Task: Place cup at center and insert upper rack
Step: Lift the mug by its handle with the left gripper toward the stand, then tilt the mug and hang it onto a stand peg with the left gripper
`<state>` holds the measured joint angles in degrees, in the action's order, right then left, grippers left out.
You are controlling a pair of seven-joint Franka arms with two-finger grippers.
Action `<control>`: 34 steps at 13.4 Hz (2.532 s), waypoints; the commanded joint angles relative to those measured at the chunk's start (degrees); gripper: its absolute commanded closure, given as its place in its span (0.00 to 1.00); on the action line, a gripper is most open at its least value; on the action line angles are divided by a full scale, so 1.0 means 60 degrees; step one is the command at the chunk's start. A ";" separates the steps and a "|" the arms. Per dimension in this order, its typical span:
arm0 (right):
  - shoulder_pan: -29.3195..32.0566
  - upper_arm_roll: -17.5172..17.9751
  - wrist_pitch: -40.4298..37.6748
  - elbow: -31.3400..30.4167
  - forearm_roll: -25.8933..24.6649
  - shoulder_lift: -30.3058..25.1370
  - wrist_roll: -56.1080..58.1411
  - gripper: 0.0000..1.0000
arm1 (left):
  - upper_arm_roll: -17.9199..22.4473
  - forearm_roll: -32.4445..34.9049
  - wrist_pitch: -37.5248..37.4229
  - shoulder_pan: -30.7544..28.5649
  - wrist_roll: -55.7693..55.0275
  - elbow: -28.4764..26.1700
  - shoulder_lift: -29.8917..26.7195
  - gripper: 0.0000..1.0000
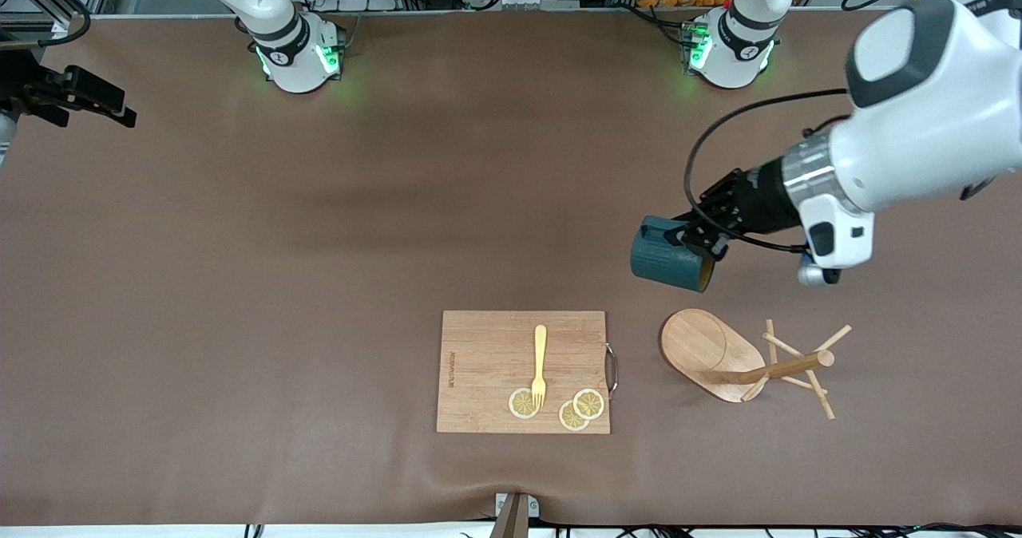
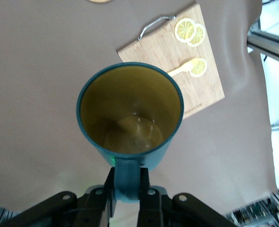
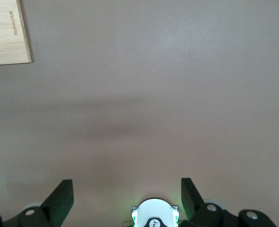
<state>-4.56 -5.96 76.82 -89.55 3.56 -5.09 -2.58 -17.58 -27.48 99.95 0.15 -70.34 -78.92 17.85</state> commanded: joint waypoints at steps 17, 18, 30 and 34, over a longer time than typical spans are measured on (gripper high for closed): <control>-0.0031 -0.0002 -0.0030 0.0086 -0.0037 -0.0133 -0.0039 0.00 | -0.0087 -0.4398 -0.1029 -0.2675 0.4280 0.0014 0.1667 1.00; -0.0031 -0.0002 -0.0030 0.0086 -0.0051 -0.0133 -0.0054 0.00 | -0.0101 -0.4545 -0.1029 -0.2821 0.4383 0.0014 0.1770 1.00; -0.0089 -0.0002 -0.0074 0.0071 -0.0037 -0.0119 -0.0156 0.00 | -0.0101 -0.5806 -0.1513 -0.3467 0.5365 0.0043 0.2473 1.00; -0.0250 0.0085 -0.0089 0.0086 -0.0066 -0.0133 -0.0186 0.00 | -0.0102 -0.5952 -0.1498 -0.3452 0.5585 0.0029 0.2605 1.00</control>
<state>-4.84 -5.77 76.85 -89.09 3.46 -5.09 -2.61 -17.86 -61.48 91.86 -20.10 -38.16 -79.29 32.62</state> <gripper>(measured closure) 0.000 0.789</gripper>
